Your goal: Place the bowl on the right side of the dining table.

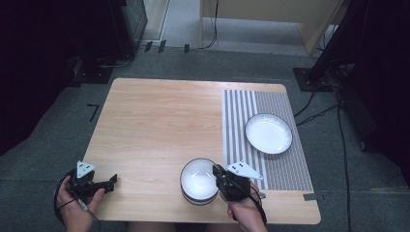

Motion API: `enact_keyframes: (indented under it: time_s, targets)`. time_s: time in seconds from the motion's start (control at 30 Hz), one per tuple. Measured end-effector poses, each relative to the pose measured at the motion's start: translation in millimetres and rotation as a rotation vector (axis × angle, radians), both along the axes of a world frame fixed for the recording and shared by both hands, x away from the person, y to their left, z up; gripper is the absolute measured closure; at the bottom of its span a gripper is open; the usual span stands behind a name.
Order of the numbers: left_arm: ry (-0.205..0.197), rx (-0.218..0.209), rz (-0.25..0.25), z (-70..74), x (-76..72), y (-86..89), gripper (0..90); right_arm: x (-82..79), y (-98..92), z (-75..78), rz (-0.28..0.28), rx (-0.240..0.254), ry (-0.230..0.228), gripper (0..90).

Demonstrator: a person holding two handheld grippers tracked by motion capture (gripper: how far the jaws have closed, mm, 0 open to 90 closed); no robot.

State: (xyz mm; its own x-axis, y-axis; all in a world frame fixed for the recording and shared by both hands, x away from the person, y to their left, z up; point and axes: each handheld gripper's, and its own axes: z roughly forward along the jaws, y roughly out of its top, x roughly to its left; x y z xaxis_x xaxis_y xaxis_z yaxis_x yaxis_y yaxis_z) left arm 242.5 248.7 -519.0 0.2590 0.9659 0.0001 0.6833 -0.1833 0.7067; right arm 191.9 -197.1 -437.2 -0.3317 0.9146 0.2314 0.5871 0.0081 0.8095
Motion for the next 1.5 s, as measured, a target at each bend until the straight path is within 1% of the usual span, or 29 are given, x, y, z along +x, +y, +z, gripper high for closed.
enact_keyframes:
  time_s: [0.23, 0.37, 0.7, 0.73, 1.03, 1.07, 1.17, 1.2, 1.3, 1.4, 1.43, 1.5]
  targets:
    - [0.000, 0.000, 0.000, 0.0, 0.0, 0.0, 0.0, -0.9, -2.2, 4.7, -0.020, 0.003, -0.009, 83.3]
    - [0.000, 0.000, 0.000, 0.0, 0.0, 0.0, 0.0, -1.4, -2.5, 6.5, -0.018, 0.000, -0.010, 83.3]
    - [-0.001, 0.000, 0.000, -0.1, 0.0, 0.0, 0.0, -3.6, -5.9, 17.8, -0.036, 0.008, -0.031, 83.3]
    - [0.000, 0.000, 0.000, 0.0, 0.0, -0.1, 0.0, -3.7, -6.8, 18.8, -0.039, 0.009, -0.036, 83.3]
    - [0.000, 0.001, 0.000, 0.0, 0.0, 0.0, 0.0, -4.2, -15.1, 22.9, -0.060, 0.018, -0.037, 83.2]
    - [0.000, 0.001, -0.001, 0.0, 0.0, 0.0, 0.0, -3.8, -17.3, 24.0, -0.066, 0.025, -0.043, 83.2]
    - [0.000, 0.001, -0.001, 0.0, 0.0, 0.0, 0.0, -3.2, -19.3, 25.0, -0.073, 0.026, -0.047, 83.2]
    - [0.000, 0.002, -0.001, 0.0, 0.0, 0.0, 0.0, -2.0, -22.0, 25.8, -0.086, 0.030, -0.047, 83.2]
    - [0.000, 0.002, -0.001, 0.0, 0.0, 0.0, 0.0, -0.9, -25.0, 26.3, -0.094, 0.027, -0.051, 83.2]
    - [0.000, 0.000, 0.000, 0.0, 0.0, -0.1, 0.0, 1.2, -30.8, 27.6, -0.108, 0.032, -0.055, 83.2]
    - [0.000, 0.000, 0.000, 0.0, 0.0, -0.1, 0.0, 3.0, -35.7, 28.3, -0.123, 0.037, -0.055, 83.2]
    - [0.001, 0.002, -0.001, 0.0, 0.0, 0.0, 0.0, 3.6, -37.3, 28.4, -0.128, 0.038, -0.056, 83.2]
